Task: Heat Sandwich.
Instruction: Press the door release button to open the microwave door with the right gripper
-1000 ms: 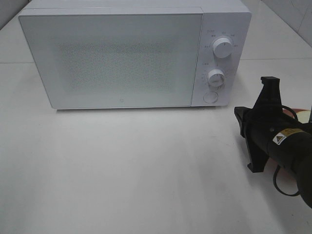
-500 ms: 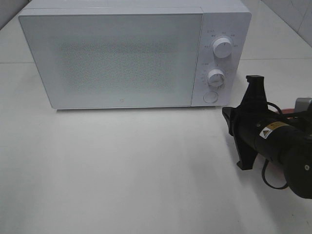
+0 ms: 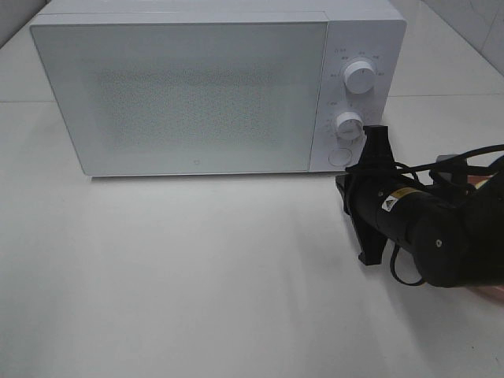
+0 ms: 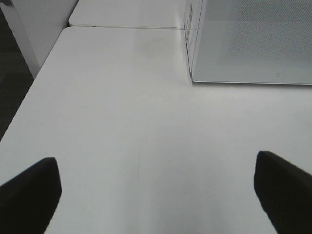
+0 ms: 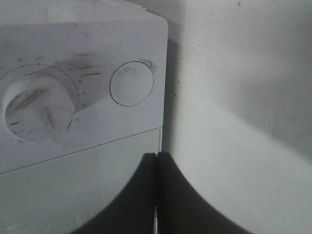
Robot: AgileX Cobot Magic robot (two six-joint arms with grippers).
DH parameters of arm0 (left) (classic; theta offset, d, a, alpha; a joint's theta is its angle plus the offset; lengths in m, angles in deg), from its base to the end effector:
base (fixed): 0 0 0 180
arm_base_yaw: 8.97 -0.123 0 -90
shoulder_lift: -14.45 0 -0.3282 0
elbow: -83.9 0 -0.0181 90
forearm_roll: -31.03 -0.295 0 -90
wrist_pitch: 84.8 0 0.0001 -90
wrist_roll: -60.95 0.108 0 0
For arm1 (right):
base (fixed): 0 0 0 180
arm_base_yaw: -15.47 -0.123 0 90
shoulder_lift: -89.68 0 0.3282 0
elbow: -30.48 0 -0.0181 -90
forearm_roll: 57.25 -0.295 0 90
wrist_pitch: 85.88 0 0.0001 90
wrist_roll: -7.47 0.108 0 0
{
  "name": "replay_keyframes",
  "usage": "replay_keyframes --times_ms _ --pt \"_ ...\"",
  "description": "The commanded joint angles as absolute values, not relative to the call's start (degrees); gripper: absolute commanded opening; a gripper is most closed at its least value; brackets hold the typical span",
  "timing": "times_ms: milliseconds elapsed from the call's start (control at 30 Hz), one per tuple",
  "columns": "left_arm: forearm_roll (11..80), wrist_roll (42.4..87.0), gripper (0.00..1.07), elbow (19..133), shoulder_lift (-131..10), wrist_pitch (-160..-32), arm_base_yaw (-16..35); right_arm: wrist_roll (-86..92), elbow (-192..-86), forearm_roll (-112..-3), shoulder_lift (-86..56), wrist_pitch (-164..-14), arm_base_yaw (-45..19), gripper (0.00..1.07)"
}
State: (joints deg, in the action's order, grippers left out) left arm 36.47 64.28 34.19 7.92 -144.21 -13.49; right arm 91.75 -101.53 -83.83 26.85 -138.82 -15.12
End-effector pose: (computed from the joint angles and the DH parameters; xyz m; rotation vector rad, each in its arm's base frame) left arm 0.0069 -0.0083 0.2928 -0.0178 2.0149 -0.0260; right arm 0.3072 0.1368 0.0912 1.4435 1.6088 1.0773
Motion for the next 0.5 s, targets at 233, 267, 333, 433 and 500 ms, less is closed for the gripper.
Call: replay_keyframes --times_ms 233,267,333,433,500 --pt "36.5 64.3 1.03 34.1 9.6 -144.2 -13.5 88.9 -107.1 -82.3 29.2 -136.1 -10.1 0.03" --pt "36.5 64.3 1.03 34.1 9.6 -144.2 -13.5 88.9 -108.5 -81.7 30.2 -134.9 -9.2 0.03" --pt "36.5 64.3 1.03 34.1 9.6 -144.2 -13.5 88.9 -109.0 -81.3 30.6 -134.5 -8.9 0.03" --pt "36.5 64.3 1.03 34.1 9.6 -144.2 -13.5 89.1 -110.2 -81.1 31.4 -134.4 -8.5 0.03" --pt "36.5 64.3 1.03 34.1 9.6 -144.2 -13.5 89.0 -111.8 -81.1 32.3 -133.9 -8.5 0.02"
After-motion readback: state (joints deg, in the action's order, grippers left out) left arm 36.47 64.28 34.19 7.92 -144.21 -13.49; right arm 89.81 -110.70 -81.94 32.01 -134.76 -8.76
